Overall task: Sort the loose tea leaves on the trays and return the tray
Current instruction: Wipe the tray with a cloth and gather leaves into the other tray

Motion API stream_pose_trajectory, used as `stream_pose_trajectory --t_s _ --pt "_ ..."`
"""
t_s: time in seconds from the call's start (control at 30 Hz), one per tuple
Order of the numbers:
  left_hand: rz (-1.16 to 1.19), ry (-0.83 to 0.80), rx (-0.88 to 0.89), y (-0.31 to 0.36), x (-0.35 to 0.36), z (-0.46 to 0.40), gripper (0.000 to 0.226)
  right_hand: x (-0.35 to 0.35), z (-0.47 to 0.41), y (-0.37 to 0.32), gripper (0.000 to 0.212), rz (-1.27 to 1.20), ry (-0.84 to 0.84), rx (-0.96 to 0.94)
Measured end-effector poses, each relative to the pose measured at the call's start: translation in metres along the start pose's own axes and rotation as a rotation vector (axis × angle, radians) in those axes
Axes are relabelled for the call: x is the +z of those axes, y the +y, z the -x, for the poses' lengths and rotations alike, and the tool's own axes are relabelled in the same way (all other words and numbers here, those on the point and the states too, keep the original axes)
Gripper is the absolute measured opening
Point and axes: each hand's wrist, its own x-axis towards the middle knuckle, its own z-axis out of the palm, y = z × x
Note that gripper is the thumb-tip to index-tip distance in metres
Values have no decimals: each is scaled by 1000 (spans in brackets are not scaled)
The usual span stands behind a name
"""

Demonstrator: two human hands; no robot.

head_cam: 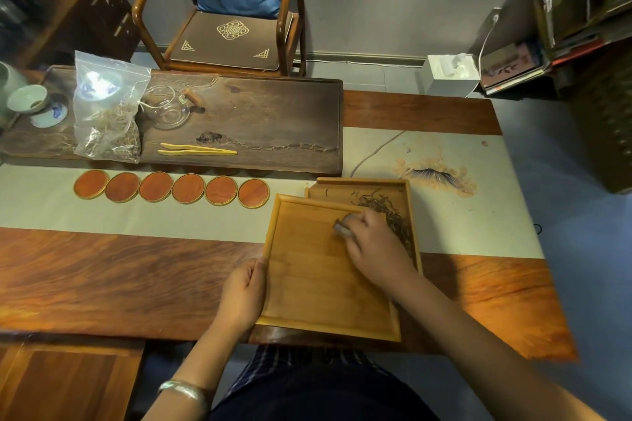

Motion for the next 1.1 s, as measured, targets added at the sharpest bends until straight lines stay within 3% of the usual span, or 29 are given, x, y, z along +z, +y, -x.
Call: stream_pose_trajectory --t_s 0.17,0.5,0.67,0.83,1.1 --pt "-9 3 19 7 0 -1 46 22 -1 -21 28 -5 -44 -55" --pt "-7 17 25 -1 -9 0 44 10 3 27 29 132 -8 221" --pt "-30 29 30 0 -5 -1 44 -1 -9 41 26 77 8 260" --pt "-48 57 36 3 -3 -6 50 -23 -4 47 30 -97 138 180" --pt "-83 95 27 1 -10 -10 47 -15 65 27 23 -13 -145 4"
